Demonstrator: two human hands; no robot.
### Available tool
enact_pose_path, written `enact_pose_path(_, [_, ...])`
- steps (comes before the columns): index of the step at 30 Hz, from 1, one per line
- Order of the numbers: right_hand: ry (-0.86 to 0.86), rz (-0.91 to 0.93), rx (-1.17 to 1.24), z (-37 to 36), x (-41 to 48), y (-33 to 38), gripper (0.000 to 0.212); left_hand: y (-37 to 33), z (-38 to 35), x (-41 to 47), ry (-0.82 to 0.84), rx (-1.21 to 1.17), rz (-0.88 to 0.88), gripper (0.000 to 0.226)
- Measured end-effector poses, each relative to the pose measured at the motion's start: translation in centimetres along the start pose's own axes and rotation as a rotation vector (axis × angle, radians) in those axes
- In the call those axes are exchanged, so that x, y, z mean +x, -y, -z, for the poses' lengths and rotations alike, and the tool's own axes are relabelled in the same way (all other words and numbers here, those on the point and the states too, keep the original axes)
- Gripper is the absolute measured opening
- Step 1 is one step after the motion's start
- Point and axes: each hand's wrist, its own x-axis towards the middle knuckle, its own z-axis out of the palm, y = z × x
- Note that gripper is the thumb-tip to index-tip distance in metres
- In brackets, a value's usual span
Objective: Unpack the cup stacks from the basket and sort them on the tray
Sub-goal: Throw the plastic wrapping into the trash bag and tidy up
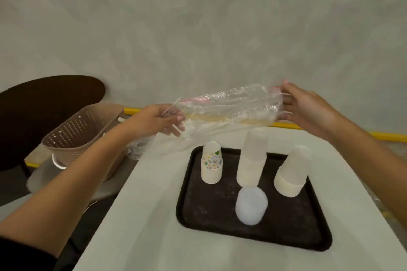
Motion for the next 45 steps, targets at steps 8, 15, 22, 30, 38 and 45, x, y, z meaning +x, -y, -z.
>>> enact_pose_path(8, [0.237, -0.263, 0.036, -14.4, -4.6, -8.7, 0.046, 7.4, 3.2, -7.7, -0.018, -0.319, 0.133, 0.012])
enact_pose_path(15, [0.062, -0.269, 0.204, -26.1, -6.4, -12.4, 0.032, 13.6, 3.8, -12.6, 0.18, -0.391, 0.237, 0.016])
enact_pose_path(22, [0.067, -0.314, 0.097, -30.2, -9.5, -15.0, 0.021, 17.0, 4.4, -15.2, 0.08, -0.603, 0.334, 0.022])
enact_pose_path(30, [-0.041, 0.003, -0.102, -30.9, -9.7, -16.5, 0.033, 20.0, 4.6, -16.1, 0.132, -0.893, 0.713, 0.039])
enact_pose_path(38, [0.189, 0.543, -1.004, -30.2, -8.5, -19.0, 0.02, 19.5, 4.9, -16.6, 0.569, -0.961, 0.822, 0.067])
enact_pose_path(45, [0.131, -0.437, 0.118, -29.7, -8.4, -18.0, 0.035, 20.4, 3.3, -15.6, 0.22, -0.798, 0.676, 0.031])
